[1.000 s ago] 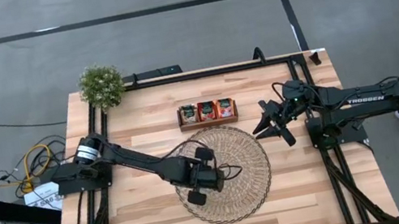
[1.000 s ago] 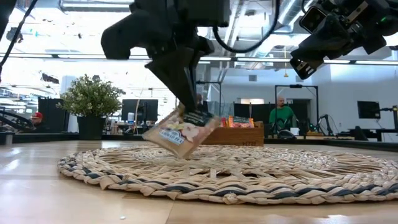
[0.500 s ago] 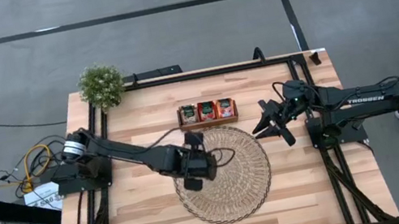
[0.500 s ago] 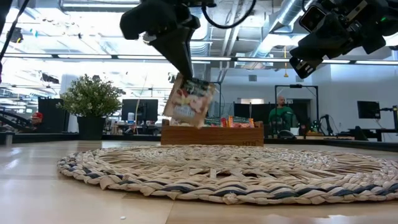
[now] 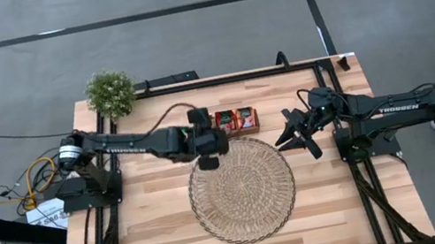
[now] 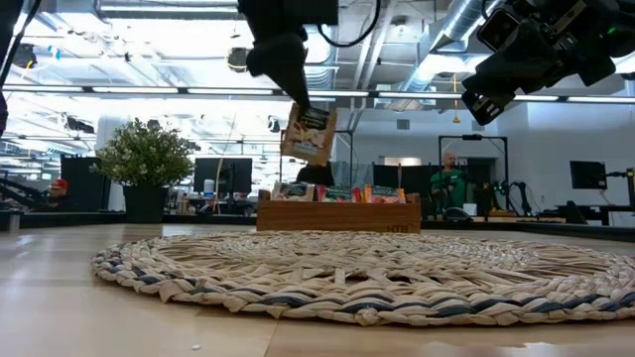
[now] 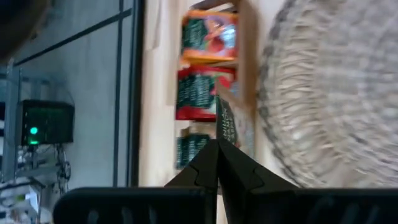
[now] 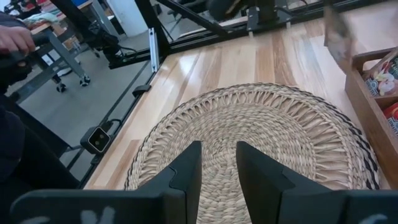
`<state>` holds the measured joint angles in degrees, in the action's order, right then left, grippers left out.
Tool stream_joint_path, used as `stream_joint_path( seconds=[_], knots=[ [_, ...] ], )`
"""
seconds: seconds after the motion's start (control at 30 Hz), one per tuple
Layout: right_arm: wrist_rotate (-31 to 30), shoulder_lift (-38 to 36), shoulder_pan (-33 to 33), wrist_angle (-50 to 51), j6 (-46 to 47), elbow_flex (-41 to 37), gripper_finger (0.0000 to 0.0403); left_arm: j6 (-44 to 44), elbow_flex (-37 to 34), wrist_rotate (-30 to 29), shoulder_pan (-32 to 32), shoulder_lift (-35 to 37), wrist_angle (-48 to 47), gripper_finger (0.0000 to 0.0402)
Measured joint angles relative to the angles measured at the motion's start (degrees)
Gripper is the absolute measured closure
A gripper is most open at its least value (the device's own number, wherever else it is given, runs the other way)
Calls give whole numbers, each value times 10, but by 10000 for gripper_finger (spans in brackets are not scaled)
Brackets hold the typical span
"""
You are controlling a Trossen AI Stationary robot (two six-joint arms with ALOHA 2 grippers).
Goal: Pick & Place Tea
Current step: Put the green tea bag to the left of the wooden organizer
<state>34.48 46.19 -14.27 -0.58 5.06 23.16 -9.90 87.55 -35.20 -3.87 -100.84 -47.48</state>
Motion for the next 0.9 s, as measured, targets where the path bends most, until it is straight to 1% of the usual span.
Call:
stream_joint_path(
  seconds=[0.2,0.47,0.67,0.9],
  knots=[
    [0,0,0,1,0,0,310,-9,0,8,53,0,-1,401],
    [0,0,0,1,-1,0,310,6,0,67,106,0,-4,401],
    [0,0,0,1,-1,0,310,16,0,98,132,0,-4,401],
    [0,0,0,1,-1,0,310,31,0,130,146,0,-4,401]
  ],
)
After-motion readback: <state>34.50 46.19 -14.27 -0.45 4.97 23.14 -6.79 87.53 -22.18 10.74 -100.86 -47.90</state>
